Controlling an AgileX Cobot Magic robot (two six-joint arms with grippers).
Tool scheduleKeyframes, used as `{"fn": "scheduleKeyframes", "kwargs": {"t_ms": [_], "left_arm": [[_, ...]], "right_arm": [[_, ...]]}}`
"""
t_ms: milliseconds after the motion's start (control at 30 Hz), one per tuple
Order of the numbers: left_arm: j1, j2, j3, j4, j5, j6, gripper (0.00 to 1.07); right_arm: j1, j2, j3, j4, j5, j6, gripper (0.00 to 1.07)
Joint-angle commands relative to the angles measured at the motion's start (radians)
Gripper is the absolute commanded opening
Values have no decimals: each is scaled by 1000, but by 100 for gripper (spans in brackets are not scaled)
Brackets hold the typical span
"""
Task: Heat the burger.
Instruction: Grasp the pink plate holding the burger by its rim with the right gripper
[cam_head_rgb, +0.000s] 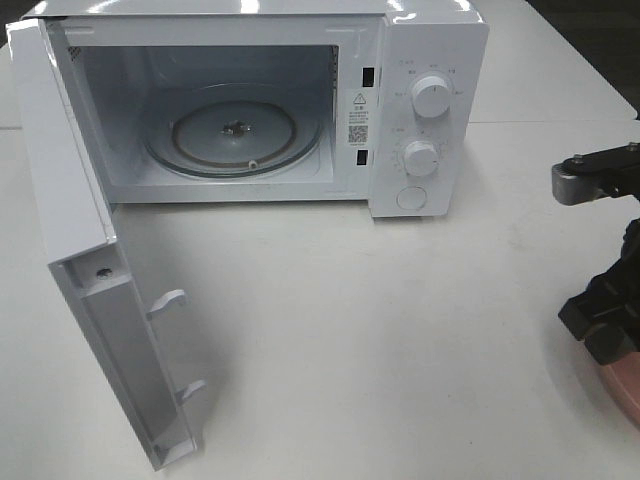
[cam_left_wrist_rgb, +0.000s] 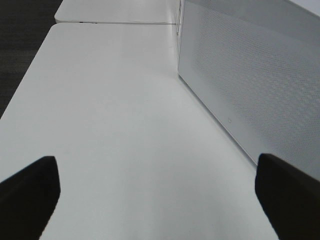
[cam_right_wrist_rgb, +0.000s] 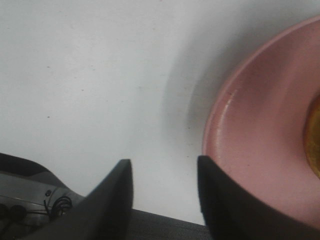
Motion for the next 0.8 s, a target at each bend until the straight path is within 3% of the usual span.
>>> {"fn": "scheduleKeyframes", "kwargs": {"t_ms": [33, 67, 100, 133, 233, 533, 800], "left_arm": [[4, -15, -1, -6, -2, 0, 98], [4, -15, -1, -6, -2, 0, 98], [4, -15, -1, -6, -2, 0, 98], [4, -15, -1, -6, -2, 0, 98], [4, -15, -1, -6, -2, 0, 98], [4, -15, -1, -6, -2, 0, 98], [4, -15, -1, -6, -2, 0, 98]], "right_arm": [[-25, -5, 1, -41, 3, 16, 75], [-34, -5, 4, -58, -1, 18, 83], [-34, -5, 4, -58, -1, 18, 83], [-48, -5, 12, -74, -11, 18, 95], [-73, -5, 28, -76, -41, 18, 103], [-166, 17, 91, -77, -187, 50, 99], [-184, 125, 93, -86, -240, 82, 96]]}}
